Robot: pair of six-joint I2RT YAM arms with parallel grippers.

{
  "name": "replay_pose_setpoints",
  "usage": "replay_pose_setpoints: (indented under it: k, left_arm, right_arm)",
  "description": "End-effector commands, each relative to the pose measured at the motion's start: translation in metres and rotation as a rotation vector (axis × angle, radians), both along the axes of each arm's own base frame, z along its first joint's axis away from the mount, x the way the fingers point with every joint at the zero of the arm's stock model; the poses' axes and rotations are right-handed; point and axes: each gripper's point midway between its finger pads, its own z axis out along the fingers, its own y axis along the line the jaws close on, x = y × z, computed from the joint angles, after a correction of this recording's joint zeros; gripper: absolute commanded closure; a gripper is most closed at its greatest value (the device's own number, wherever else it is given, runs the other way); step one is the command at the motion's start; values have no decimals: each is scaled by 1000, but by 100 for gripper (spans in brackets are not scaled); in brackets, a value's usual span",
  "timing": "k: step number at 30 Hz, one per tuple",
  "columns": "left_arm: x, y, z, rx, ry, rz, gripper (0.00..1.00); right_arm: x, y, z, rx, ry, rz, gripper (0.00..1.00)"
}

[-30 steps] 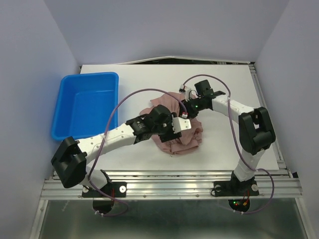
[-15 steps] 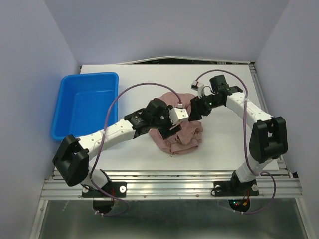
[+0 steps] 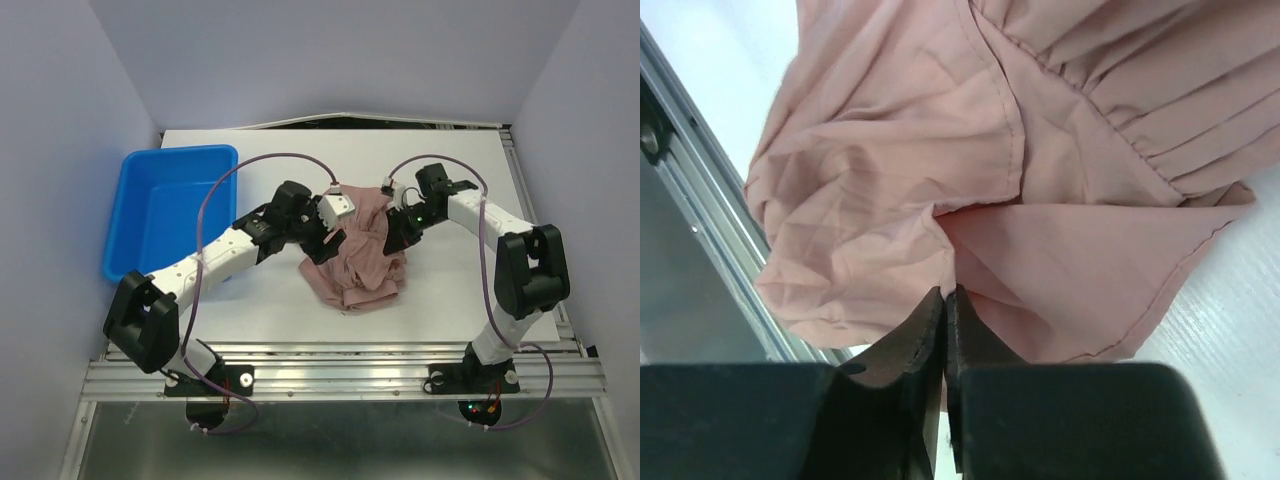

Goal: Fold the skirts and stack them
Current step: Fold the skirt

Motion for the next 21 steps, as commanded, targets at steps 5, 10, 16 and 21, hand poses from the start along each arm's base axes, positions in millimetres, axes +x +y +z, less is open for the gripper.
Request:
replay_pose_setpoints:
  k: [5, 10, 16, 21]
  left_arm:
    - [1, 1, 24, -61, -27, 1, 22]
    - [3, 7, 26, -65, -34, 10, 23]
    - [-3, 15, 22, -52, -67, -4, 23]
    - [-8, 23, 13, 44, -185, -45, 22]
  right_arm:
    - [27, 26, 76, 145, -163, 39, 99]
    - [45, 48, 90, 177, -209, 60, 99]
    - [49, 93, 72, 183, -211, 148, 99]
    - [46, 110, 28, 154, -165, 179, 99]
